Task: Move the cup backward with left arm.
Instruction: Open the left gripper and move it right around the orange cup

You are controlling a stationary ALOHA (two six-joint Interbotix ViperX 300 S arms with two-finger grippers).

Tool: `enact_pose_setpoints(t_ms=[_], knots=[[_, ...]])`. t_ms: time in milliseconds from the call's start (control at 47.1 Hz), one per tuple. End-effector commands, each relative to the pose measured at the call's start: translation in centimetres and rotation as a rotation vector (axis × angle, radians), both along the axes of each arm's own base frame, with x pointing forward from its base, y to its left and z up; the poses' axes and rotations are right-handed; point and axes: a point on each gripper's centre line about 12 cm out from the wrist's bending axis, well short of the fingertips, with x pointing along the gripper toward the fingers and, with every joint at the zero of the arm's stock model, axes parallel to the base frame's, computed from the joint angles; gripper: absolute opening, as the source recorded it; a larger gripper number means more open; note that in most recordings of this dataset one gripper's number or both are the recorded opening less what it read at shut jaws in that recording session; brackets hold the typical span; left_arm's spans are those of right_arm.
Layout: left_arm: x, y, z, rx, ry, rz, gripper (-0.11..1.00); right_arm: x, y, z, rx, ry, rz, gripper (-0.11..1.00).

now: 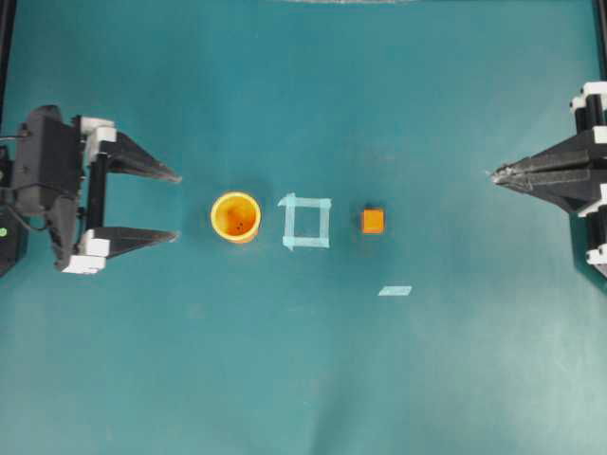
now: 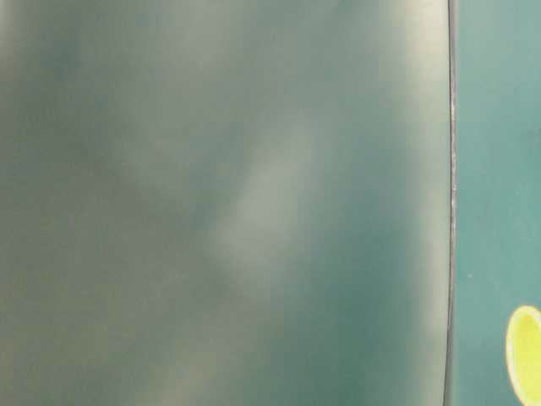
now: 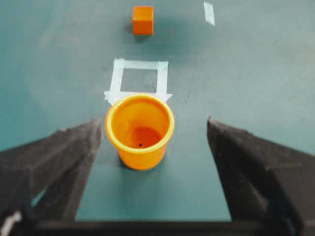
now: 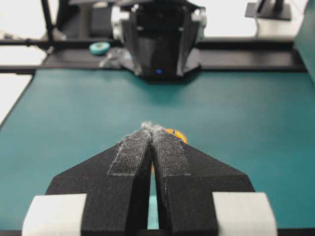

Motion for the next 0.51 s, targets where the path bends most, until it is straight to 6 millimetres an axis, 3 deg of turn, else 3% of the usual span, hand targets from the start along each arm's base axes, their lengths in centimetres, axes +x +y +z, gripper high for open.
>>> enact_pose_setpoints(t_ms=[0,489], knots=[[0.6,-0.1,0.0,0.005,-0.045,-0.004,0.83,0.2,0.0,1.3,0.000,-0.034,0.001,-0.01],[1.3,-0.1,-5.9,-0.001,0.035,-0.003,0.83,0.2,0.0,1.2,0.000,-0.031,0.001,-0.01]])
